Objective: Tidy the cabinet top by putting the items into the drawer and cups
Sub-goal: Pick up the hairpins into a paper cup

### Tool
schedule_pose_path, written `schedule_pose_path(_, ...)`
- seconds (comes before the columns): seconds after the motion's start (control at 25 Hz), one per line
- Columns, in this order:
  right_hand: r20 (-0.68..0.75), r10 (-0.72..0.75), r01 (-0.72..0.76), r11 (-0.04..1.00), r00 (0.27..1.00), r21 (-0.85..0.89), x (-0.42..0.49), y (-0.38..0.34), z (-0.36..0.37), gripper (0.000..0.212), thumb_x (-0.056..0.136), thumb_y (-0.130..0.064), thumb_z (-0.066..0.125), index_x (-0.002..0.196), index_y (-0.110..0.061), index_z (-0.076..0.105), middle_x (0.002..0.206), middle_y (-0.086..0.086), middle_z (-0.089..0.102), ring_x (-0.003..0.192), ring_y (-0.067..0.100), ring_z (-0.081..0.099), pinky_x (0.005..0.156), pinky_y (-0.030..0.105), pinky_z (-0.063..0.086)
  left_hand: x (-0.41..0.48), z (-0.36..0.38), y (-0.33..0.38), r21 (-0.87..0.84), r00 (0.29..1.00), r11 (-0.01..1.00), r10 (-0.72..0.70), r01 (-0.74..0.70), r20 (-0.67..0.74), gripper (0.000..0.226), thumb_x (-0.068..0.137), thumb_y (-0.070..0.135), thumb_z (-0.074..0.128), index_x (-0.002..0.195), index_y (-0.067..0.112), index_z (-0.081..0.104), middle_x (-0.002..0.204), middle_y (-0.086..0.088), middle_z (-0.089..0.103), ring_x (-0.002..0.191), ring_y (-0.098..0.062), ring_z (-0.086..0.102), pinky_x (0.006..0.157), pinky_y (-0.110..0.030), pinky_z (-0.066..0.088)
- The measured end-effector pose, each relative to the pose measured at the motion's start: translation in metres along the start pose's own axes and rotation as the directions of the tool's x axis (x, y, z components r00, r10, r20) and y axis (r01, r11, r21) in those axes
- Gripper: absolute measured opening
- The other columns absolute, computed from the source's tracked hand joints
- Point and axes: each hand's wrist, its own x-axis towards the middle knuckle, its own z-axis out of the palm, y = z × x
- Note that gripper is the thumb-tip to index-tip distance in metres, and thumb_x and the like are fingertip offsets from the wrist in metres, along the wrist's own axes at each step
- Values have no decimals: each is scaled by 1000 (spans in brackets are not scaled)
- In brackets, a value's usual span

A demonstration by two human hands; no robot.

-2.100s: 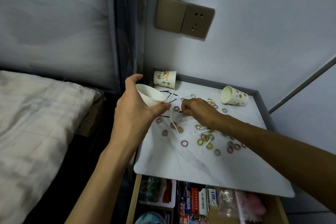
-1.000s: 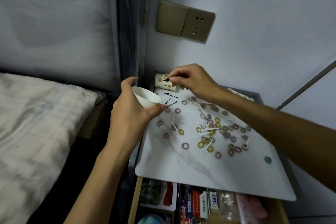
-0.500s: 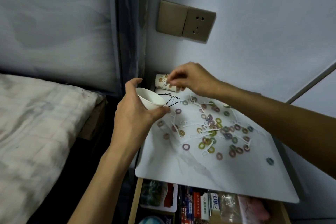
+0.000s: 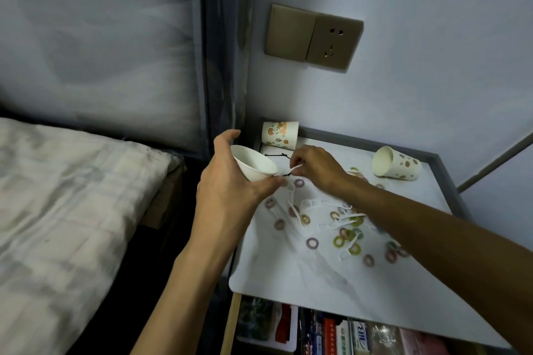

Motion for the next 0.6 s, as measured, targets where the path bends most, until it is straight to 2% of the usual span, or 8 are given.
schedule_pose_path(0.12, 20, 25, -25, 1000, 999, -10, -4, 2, 0, 11, 81, -19, 77, 89, -16, 70, 84, -5, 62, 77, 11, 55, 67, 21, 36, -1, 1, 2, 12, 1000, 1000, 0, 0, 2, 92, 64, 33, 88, 140, 29, 36, 109, 10, 53, 100, -10, 52, 79, -19, 40)
schedule_pose_path(0.24, -5, 71, -71, 995, 997, 77, -7, 3, -4, 11, 81, -19, 77, 80, -20, 66, 75, -10, 59, 71, 8, 56, 59, 18, 35, -2, 2, 3, 12, 1000, 1000, -5, 5, 8, 92, 64, 33, 88, 139, 30, 36, 108, 11, 52, 99, -9, 51, 78, -19, 39)
schedule_pose_path(0.36, -50, 101, -88, 974, 994, 208, -9, 2, -15, 15, 83, -17, 75, 75, -20, 62, 74, -8, 64, 70, 9, 62, 62, 25, 47, -2, 2, 3, 10, 1000, 1000, -4, 4, 7, 92, 64, 34, 88, 139, 30, 36, 109, 10, 52, 99, -10, 51, 77, -19, 39)
schedule_pose_path(0.44, 26, 49, -54, 973, 998, 226, -13, 4, -27, 11, 83, -17, 75, 78, -18, 65, 76, -5, 67, 72, 9, 65, 65, 23, 50, -2, 1, 3, 7, 1000, 1000, -4, 4, 6, 91, 63, 34, 88, 139, 30, 37, 109, 10, 53, 99, -10, 51, 78, -19, 40)
schedule_pose_path(0.52, 179, -26, -1, 989, 983, 150, -18, 6, -35, 7, 82, -18, 76, 82, -19, 69, 77, -8, 69, 71, 3, 65, 65, 16, 49, -2, 0, 3, 7, 1000, 1000, -2, 2, 0, 91, 63, 34, 89, 138, 30, 37, 108, 9, 53, 99, -11, 52, 81, -23, 43)
schedule_pose_path(0.6, 184, -28, 8, 994, 983, 109, -18, 9, -37, 4, 84, -19, 74, 83, -21, 71, 77, -10, 70, 72, 2, 65, 66, 15, 48, -2, 1, 2, 6, 1000, 1000, -1, 1, -2, 91, 63, 34, 89, 138, 30, 37, 108, 8, 54, 100, -13, 53, 82, -24, 45)
